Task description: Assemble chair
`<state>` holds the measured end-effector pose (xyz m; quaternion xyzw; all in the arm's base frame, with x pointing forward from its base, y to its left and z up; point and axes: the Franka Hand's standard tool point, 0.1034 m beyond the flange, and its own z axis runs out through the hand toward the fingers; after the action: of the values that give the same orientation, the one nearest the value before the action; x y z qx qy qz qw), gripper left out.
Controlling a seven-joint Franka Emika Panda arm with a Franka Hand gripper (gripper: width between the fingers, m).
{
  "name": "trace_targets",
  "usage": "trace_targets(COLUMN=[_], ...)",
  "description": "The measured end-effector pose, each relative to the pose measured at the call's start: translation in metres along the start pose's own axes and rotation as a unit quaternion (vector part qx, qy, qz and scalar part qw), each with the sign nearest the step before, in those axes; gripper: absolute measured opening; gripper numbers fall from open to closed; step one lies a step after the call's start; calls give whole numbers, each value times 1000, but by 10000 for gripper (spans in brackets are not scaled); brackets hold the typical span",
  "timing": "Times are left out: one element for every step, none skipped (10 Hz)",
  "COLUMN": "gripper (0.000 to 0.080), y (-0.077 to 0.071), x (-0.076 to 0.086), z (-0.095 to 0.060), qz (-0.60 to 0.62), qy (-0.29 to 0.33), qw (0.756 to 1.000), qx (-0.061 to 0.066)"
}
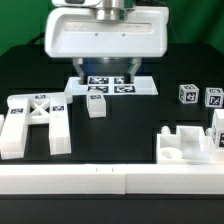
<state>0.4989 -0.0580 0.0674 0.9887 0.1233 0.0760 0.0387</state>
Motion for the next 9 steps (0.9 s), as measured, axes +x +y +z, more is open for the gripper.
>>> trace_targets(gripper=[649, 649, 649, 649, 649, 649, 649, 649, 649], y=[10, 4, 3, 0, -10, -12, -11, -12, -9], x=[-5, -5, -3, -6, -9, -5, -6, -11, -8], z=[1, 2, 2, 3, 4, 5, 9, 10, 9], qz=[6, 16, 12, 20, 24, 21, 26, 29, 24], qy=[-4, -14, -13, -26, -73, -104, -130, -179, -210], qw=[1000, 1000, 1000, 999, 996, 993, 990, 982, 975], qx=[0, 7, 7, 14, 35, 44, 48, 57, 65])
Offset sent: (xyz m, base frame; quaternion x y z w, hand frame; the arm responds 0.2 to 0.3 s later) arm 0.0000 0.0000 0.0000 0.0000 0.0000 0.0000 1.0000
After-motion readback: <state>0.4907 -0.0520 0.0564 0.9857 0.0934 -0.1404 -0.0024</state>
